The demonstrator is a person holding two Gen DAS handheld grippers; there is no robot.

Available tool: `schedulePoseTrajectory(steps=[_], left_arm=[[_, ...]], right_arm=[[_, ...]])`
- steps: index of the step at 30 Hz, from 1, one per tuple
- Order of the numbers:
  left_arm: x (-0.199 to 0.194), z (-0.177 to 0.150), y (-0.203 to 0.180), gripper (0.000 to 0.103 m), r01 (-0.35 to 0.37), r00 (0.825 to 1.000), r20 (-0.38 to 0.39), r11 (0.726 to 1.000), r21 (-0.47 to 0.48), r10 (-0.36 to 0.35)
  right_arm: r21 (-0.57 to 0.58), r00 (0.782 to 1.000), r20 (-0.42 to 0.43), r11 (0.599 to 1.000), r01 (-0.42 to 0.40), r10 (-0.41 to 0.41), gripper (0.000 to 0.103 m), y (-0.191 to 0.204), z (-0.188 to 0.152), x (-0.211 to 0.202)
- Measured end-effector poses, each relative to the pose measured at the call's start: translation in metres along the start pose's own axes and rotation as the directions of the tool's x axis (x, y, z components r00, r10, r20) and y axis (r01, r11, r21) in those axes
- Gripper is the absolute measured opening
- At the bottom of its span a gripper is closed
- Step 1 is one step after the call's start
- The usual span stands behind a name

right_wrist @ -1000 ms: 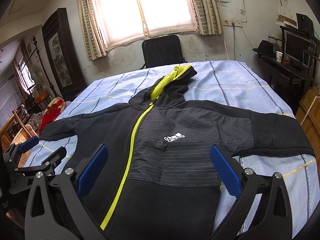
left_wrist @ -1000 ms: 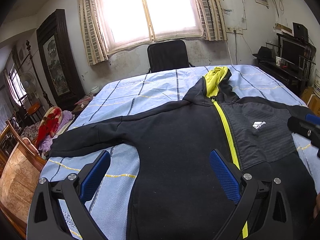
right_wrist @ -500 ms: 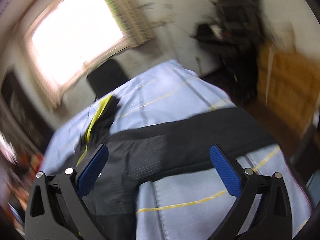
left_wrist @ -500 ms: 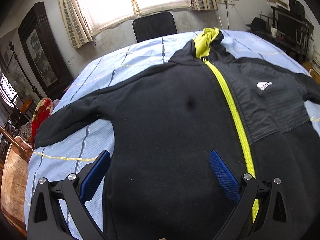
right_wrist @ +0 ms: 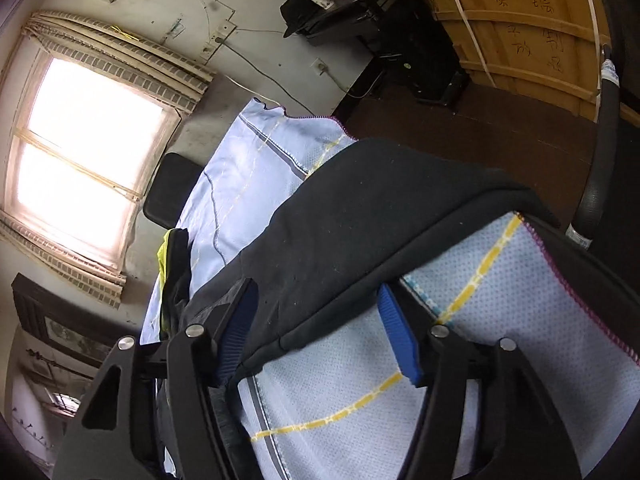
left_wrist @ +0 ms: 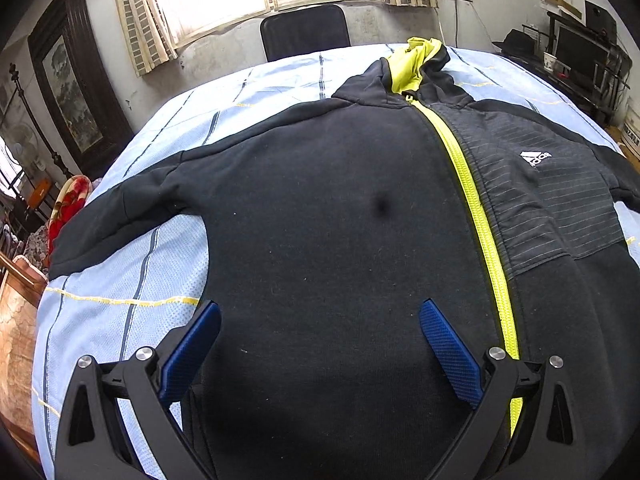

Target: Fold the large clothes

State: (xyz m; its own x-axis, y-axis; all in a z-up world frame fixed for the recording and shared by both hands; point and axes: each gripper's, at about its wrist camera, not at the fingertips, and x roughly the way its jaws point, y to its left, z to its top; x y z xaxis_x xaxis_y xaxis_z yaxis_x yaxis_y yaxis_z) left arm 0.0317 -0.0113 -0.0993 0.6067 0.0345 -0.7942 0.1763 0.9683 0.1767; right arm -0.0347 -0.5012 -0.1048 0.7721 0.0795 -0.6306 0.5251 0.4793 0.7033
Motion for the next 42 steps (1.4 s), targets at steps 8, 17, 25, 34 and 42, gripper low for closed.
schedulePoseTrajectory(steps=[8, 17, 25, 34, 42], left_arm=[[0.001, 0.001, 0.001, 0.100, 0.010, 1.000, -0.006, 1.000, -0.011, -0.010], [-0.006, 0.007, 0.011, 0.100, -0.058, 0.998, 0.037, 0.998, -0.022, 0.059], [-0.003, 0.016, 0.052, 0.100, -0.055, 0.998, 0.014, 0.985, -0.161, 0.058], [-0.004, 0.016, 0.063, 0.100, -0.052, 0.999, 0.005, 0.981, -0.189, 0.054], [-0.003, 0.018, 0.069, 0.100, -0.035, 0.999, 0.002, 0.979, -0.202, 0.037]], right_arm=[[-0.020, 0.990, 0.084, 0.993, 0.114, -0.112, 0.056, 0.022, 0.012, 0.022], [0.143, 0.993, 0.110, 0.990, 0.018, -0.034, 0.006, -0.022, 0.037, 0.030], [-0.202, 0.984, 0.171, 0.979, -0.020, 0.056, 0.004, 0.065, 0.021, 0.000], [-0.791, 1.000, 0.014, 0.612, 0.010, 0.002, 0.008, 0.219, -0.118, 0.038], [-0.911, 0.959, -0.194, 0.399, -0.099, -0.206, 0.038, 0.197, -0.198, 0.086]])
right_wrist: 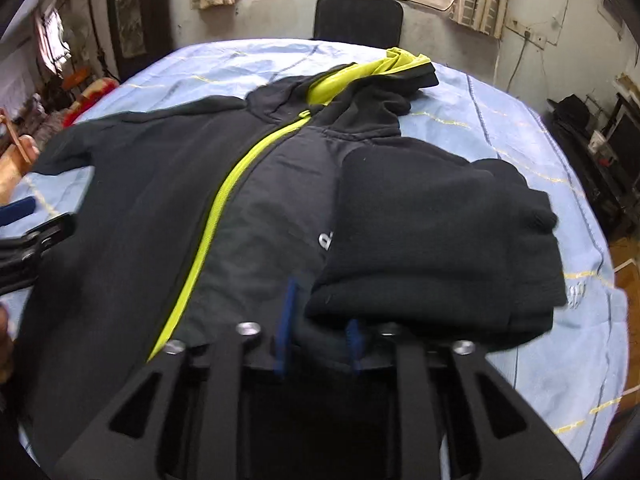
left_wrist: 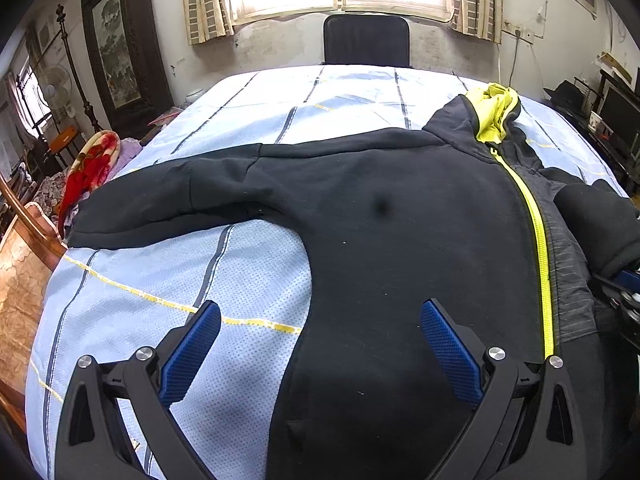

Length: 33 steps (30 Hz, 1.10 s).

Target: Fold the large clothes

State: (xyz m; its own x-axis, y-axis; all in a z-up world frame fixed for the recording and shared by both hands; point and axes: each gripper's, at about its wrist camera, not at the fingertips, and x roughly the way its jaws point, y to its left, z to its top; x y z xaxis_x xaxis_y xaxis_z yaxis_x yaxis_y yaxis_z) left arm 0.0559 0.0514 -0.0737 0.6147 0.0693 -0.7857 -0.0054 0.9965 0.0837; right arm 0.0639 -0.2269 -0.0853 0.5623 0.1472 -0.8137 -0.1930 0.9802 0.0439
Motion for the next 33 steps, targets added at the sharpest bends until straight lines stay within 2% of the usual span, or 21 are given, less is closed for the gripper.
schedulePoseTrajectory(steps=[2, 4, 7, 9, 11, 12, 14, 16, 17, 18, 20, 21, 23, 24, 27, 31, 33], left_arm=[[-0.002, -0.001, -0.003, 0.100, 0.000, 1.000, 0.006, 1.000, 0.018, 0.000], [-0.006, -0.002, -0.009, 0.100, 0.022, 1.000, 0.012, 0.999, 0.042, -0.023], [-0.015, 0.000, -0.038, 0.100, 0.077, 0.997, -0.007, 0.990, 0.121, -0.077], [-0.028, 0.005, -0.067, 0.100, 0.073, 0.997, 0.018, 0.975, 0.211, -0.078], [-0.045, 0.009, -0.103, 0.100, 0.030, 0.995, 0.079, 0.951, 0.309, -0.057], [-0.052, 0.011, -0.120, 0.100, 0.027, 0.993, 0.096, 0.939, 0.344, -0.064], [-0.061, 0.014, -0.158, 0.100, 0.065, 0.988, 0.102, 0.907, 0.415, -0.118], [-0.061, 0.014, -0.189, 0.100, 0.069, 0.986, 0.101, 0.881, 0.468, -0.131], [-0.057, 0.012, -0.213, 0.100, 0.042, 0.986, 0.116, 0.857, 0.514, -0.118], [-0.054, 0.011, -0.224, 0.100, 0.023, 0.986, 0.128, 0.844, 0.536, -0.109], [-0.044, 0.008, -0.248, 0.100, -0.018, 0.984, 0.156, 0.815, 0.579, -0.089], [-0.037, 0.010, -0.256, 0.100, -0.029, 0.983, 0.162, 0.809, 0.586, -0.082], [-0.029, 0.016, -0.260, 0.100, -0.035, 0.982, 0.170, 0.818, 0.574, -0.077], [-0.026, 0.021, -0.258, 0.095, -0.033, 0.981, 0.176, 0.827, 0.562, -0.080], [-0.023, 0.039, -0.231, 0.077, 0.011, 0.978, 0.179, 0.883, 0.469, -0.107], [-0.012, 0.063, -0.155, 0.075, 0.100, 0.983, 0.128, 0.971, 0.218, -0.129], [-0.001, 0.063, -0.127, 0.076, 0.147, 0.985, 0.070, 0.980, 0.131, -0.157]], right_arm=[[0.055, 0.995, 0.021, 0.994, -0.098, 0.097, 0.055, -0.016, -0.011, -0.021], [0.112, 0.983, 0.071, 0.978, -0.174, 0.167, 0.056, -0.033, -0.021, -0.044], [0.244, 0.968, 0.146, 0.941, -0.233, 0.202, 0.056, -0.054, -0.018, -0.064], [0.383, 0.946, 0.223, 0.871, -0.307, 0.236, 0.052, -0.090, -0.026, -0.076], [0.460, 0.947, 0.257, 0.837, -0.297, 0.195, 0.037, -0.113, -0.026, -0.078], [0.487, 0.953, 0.261, 0.831, -0.268, 0.155, 0.036, -0.120, -0.026, -0.079], [0.547, 0.963, 0.260, 0.811, -0.208, 0.072, 0.033, -0.133, -0.028, -0.077], [0.580, 0.962, 0.272, 0.792, -0.192, 0.035, 0.032, -0.142, -0.033, -0.074], [0.598, 0.958, 0.286, 0.780, -0.185, 0.008, 0.032, -0.147, -0.038, -0.073], [0.610, 0.955, 0.296, 0.772, -0.181, -0.009, 0.032, -0.154, -0.040, -0.073], [0.624, 0.949, 0.315, 0.755, -0.202, -0.007, 0.033, -0.164, -0.048, -0.077], [0.624, 0.945, 0.327, 0.751, -0.215, -0.001, 0.033, -0.167, -0.050, -0.077], [0.627, 0.946, 0.325, 0.749, -0.212, -0.005, 0.033, -0.171, -0.052, -0.079], [0.627, 0.943, 0.332, 0.747, -0.221, 0.000, 0.033, -0.172, -0.053, -0.081], [0.615, 0.940, 0.340, 0.755, -0.228, 0.007, 0.033, -0.169, -0.049, -0.079], [0.593, 0.944, 0.330, 0.774, -0.221, 0.017, 0.033, -0.161, -0.046, -0.073], [0.575, 0.948, 0.317, 0.789, -0.219, 0.033, 0.033, -0.153, -0.043, -0.067]])
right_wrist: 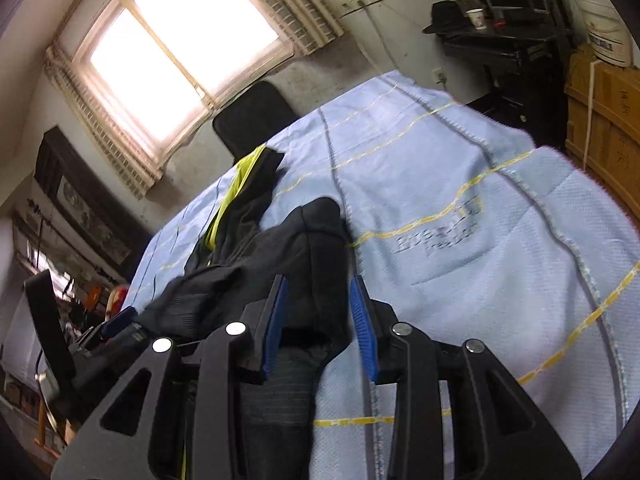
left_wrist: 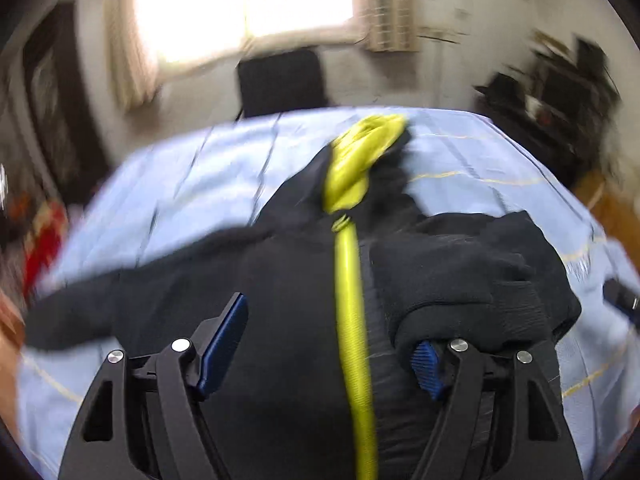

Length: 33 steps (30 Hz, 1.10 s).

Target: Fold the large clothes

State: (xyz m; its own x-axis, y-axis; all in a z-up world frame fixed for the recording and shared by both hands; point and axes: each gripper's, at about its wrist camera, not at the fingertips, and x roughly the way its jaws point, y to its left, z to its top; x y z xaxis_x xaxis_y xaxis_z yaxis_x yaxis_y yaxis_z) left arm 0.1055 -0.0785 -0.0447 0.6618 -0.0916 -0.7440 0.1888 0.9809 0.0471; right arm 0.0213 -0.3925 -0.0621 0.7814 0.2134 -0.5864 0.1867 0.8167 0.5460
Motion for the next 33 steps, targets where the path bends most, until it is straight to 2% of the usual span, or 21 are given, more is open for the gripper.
schedulePoseTrajectory(steps=[2, 5, 7, 9, 11, 15, 16, 17, 19, 20, 21, 22, 23, 24, 25, 26, 28, 29, 30, 31, 33], left_arm=[[0.011, -0.008, 0.027, 0.076, 0.053, 0.996, -0.072, 0.994, -0.093, -0.060], [0.015, -0.018, 0.055, 0.077, 0.108, 0.988, -0.090, 0.975, -0.197, -0.128], [0.014, -0.021, 0.061, 0.079, 0.144, 0.983, -0.085, 0.965, -0.218, -0.165], [0.010, -0.021, 0.058, 0.079, 0.143, 0.984, -0.081, 0.971, -0.193, -0.161], [0.007, -0.019, 0.054, 0.080, 0.135, 0.987, -0.065, 0.977, -0.164, -0.147], [0.005, -0.014, 0.053, 0.081, 0.153, 0.986, -0.046, 0.976, -0.152, -0.162], [0.004, -0.013, 0.054, 0.081, 0.157, 0.985, -0.044, 0.976, -0.153, -0.165], [0.003, -0.013, 0.054, 0.081, 0.159, 0.985, -0.042, 0.975, -0.154, -0.168], [0.004, -0.012, 0.055, 0.081, 0.147, 0.987, -0.043, 0.977, -0.155, -0.156], [0.004, -0.013, 0.059, 0.082, 0.129, 0.989, -0.045, 0.978, -0.164, -0.138], [0.007, -0.014, 0.064, 0.089, 0.124, 0.990, -0.050, 0.977, -0.176, -0.135], [0.011, -0.016, 0.068, 0.094, 0.133, 0.987, -0.059, 0.972, -0.193, -0.147], [0.016, -0.019, 0.073, 0.095, 0.153, 0.982, -0.076, 0.964, -0.217, -0.173], [0.021, -0.023, 0.077, 0.095, 0.176, 0.975, -0.091, 0.955, -0.238, -0.203], [0.024, -0.026, 0.079, 0.096, 0.197, 0.969, -0.098, 0.947, -0.252, -0.228], [0.028, -0.030, 0.079, 0.096, 0.237, 0.955, -0.110, 0.934, -0.269, -0.274], [0.028, -0.031, 0.078, 0.097, 0.263, 0.947, -0.109, 0.925, -0.273, -0.301], [0.025, -0.030, 0.077, 0.097, 0.252, 0.953, -0.096, 0.930, -0.267, -0.286], [0.020, -0.028, 0.077, 0.097, 0.217, 0.967, -0.074, 0.943, -0.254, -0.243], [0.017, -0.026, 0.077, 0.097, 0.196, 0.974, -0.059, 0.949, -0.247, -0.217], [0.014, -0.022, 0.080, 0.097, 0.141, 0.988, -0.027, 0.962, -0.233, -0.151]], right_arm=[[-0.049, 0.999, -0.032, 0.999, 0.000, -0.001, 0.033, 0.011, -0.005, 0.008], [-0.125, 0.998, -0.061, 0.992, 0.003, -0.010, 0.033, 0.028, -0.016, 0.016], [-0.192, 0.996, -0.085, 0.981, 0.002, -0.019, 0.033, 0.039, -0.023, 0.020], [-0.327, 0.991, -0.109, 0.944, 0.043, -0.083, 0.033, 0.058, -0.035, 0.026], [-0.465, 0.983, -0.077, 0.878, 0.111, -0.165, 0.034, 0.078, -0.050, 0.029], [-0.651, 0.968, -0.057, 0.744, 0.150, -0.246, 0.045, 0.111, -0.073, 0.043], [-0.714, 0.956, -0.036, 0.677, 0.180, -0.292, 0.046, 0.121, -0.080, 0.053], [-0.748, 0.947, -0.021, 0.634, 0.198, -0.321, 0.046, 0.126, -0.084, 0.062], [-0.789, 0.928, 0.016, 0.565, 0.240, -0.373, 0.044, 0.130, -0.087, 0.078], [-0.789, 0.917, 0.069, 0.541, 0.292, -0.394, 0.027, 0.130, -0.083, 0.082], [-0.773, 0.911, 0.091, 0.549, 0.319, -0.401, 0.020, 0.127, -0.077, 0.082], [-0.703, 0.920, 0.070, 0.636, 0.319, -0.385, 0.013, 0.116, -0.060, 0.075], [-0.628, 0.941, 0.018, 0.728, 0.275, -0.339, 0.013, 0.103, -0.047, 0.067], [-0.581, 0.951, -0.016, 0.777, 0.242, -0.308, 0.013, 0.093, -0.039, 0.061], [-0.549, 0.956, -0.040, 0.805, 0.223, -0.292, 0.013, 0.083, -0.034, 0.056], [-0.542, 0.953, -0.046, 0.809, 0.227, -0.298, 0.013, 0.074, -0.033, 0.051], [-0.525, 0.946, -0.044, 0.813, 0.251, -0.320, 0.013, 0.062, -0.037, 0.045], [-0.500, 0.943, -0.050, 0.826, 0.261, -0.329, 0.013, 0.053, -0.038, 0.044], [-0.487, 0.939, -0.056, 0.831, 0.270, -0.338, 0.013, 0.048, -0.038, 0.043], [-0.476, 0.927, -0.043, 0.823, 0.309, -0.373, 0.013, 0.041, -0.036, 0.041], [-0.436, 0.928, -0.057, 0.846, 0.309, -0.368, 0.013, 0.029, -0.031, 0.040]])
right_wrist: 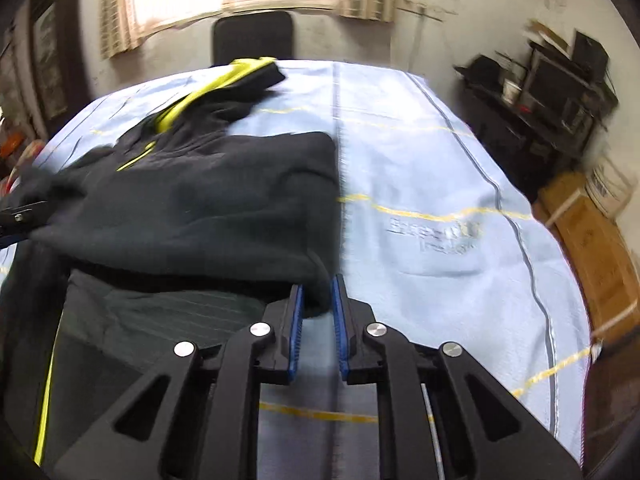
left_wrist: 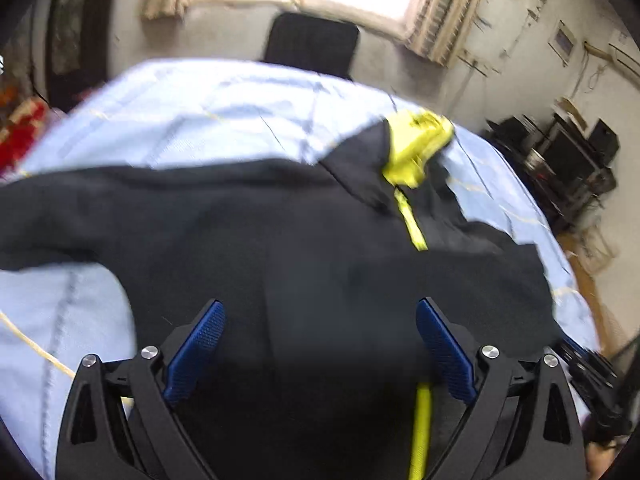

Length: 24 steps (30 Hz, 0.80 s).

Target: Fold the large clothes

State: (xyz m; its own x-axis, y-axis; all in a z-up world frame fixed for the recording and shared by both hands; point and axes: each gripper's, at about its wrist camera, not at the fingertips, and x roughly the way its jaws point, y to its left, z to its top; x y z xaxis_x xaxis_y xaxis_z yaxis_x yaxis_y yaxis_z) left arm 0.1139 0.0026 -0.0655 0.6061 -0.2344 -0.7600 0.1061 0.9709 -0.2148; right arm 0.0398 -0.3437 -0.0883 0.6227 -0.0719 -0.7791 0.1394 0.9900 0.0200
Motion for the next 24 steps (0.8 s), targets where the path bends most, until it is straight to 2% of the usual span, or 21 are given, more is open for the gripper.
schedulePoseTrajectory(steps=[2, 3, 5, 7, 9, 10, 12, 14, 15, 17, 19, 20, 21, 22, 24], left_arm=[[0.007, 0.000, -0.001, 0.096, -0.040, 0.999, -0.017, 0.999, 0.026, 0.041], [0.009, -0.001, -0.002, 0.095, -0.055, 0.998, -0.024, 0.998, 0.032, 0.055], [0.011, -0.004, 0.000, 0.095, -0.065, 0.997, -0.031, 0.997, 0.031, 0.066], [0.009, -0.004, 0.006, 0.095, -0.076, 0.997, -0.024, 0.997, 0.020, 0.077], [0.003, -0.002, 0.007, 0.095, -0.070, 0.998, -0.002, 0.997, 0.014, 0.070], [0.002, 0.000, 0.008, 0.095, -0.062, 0.998, 0.005, 0.998, 0.018, 0.062], [-0.001, 0.000, -0.003, 0.095, -0.060, 0.998, 0.021, 0.996, 0.059, 0.059], [0.000, -0.002, -0.022, 0.095, -0.060, 0.998, 0.026, 0.990, 0.129, 0.057], [0.001, -0.004, -0.028, 0.095, -0.065, 0.998, 0.025, 0.986, 0.154, 0.062], [0.010, -0.007, -0.039, 0.095, -0.096, 0.995, 0.010, 0.972, 0.215, 0.096], [0.023, -0.010, -0.042, 0.095, -0.153, 0.987, -0.001, 0.955, 0.255, 0.159], [0.033, -0.012, -0.041, 0.097, -0.181, 0.981, -0.020, 0.944, 0.276, 0.194], [0.040, -0.013, -0.040, 0.099, -0.183, 0.979, -0.034, 0.942, 0.282, 0.201], [0.042, -0.013, -0.036, 0.100, -0.175, 0.981, -0.032, 0.947, 0.270, 0.191], [0.045, -0.010, -0.027, 0.100, -0.135, 0.987, -0.054, 0.964, 0.230, 0.151]], right_arm=[[0.012, 0.998, -0.034, 0.999, -0.047, 0.047, 0.013, -0.006, -0.003, 0.003], [-0.011, 0.998, -0.041, 0.999, -0.042, 0.041, 0.013, -0.001, -0.004, 0.003], [-0.011, 0.999, -0.024, 0.999, -0.039, 0.038, 0.013, -0.004, -0.006, -0.005], [0.052, 0.996, 0.002, 0.994, -0.094, 0.094, 0.014, -0.011, -0.002, -0.019], [0.127, 0.978, 0.064, 0.971, -0.205, 0.198, 0.016, -0.024, 0.004, -0.038], [0.149, 0.958, 0.097, 0.948, -0.281, 0.268, 0.016, -0.026, 0.009, -0.046], [0.133, 0.942, 0.088, 0.933, -0.334, 0.324, 0.016, -0.012, 0.021, -0.048], [0.080, 0.928, 0.031, 0.924, -0.374, 0.372, 0.016, 0.013, 0.041, -0.033], [0.062, 0.923, -0.004, 0.921, -0.384, 0.385, 0.015, 0.026, 0.048, -0.023], [0.063, 0.927, -0.063, 0.929, -0.365, 0.369, 0.014, 0.042, 0.058, 0.004], [0.095, 0.943, -0.085, 0.945, -0.313, 0.320, 0.014, 0.039, 0.063, 0.025], [0.139, 0.958, -0.094, 0.956, -0.258, 0.272, 0.010, 0.028, 0.062, 0.040], [0.169, 0.962, -0.103, 0.957, -0.234, 0.253, 0.004, 0.019, 0.061, 0.050], [0.206, 0.961, -0.117, 0.953, -0.222, 0.249, 0.000, 0.007, 0.056, 0.059], [0.283, 0.927, -0.071, 0.899, -0.335, 0.367, 0.000, -0.017, 0.048, 0.065]])
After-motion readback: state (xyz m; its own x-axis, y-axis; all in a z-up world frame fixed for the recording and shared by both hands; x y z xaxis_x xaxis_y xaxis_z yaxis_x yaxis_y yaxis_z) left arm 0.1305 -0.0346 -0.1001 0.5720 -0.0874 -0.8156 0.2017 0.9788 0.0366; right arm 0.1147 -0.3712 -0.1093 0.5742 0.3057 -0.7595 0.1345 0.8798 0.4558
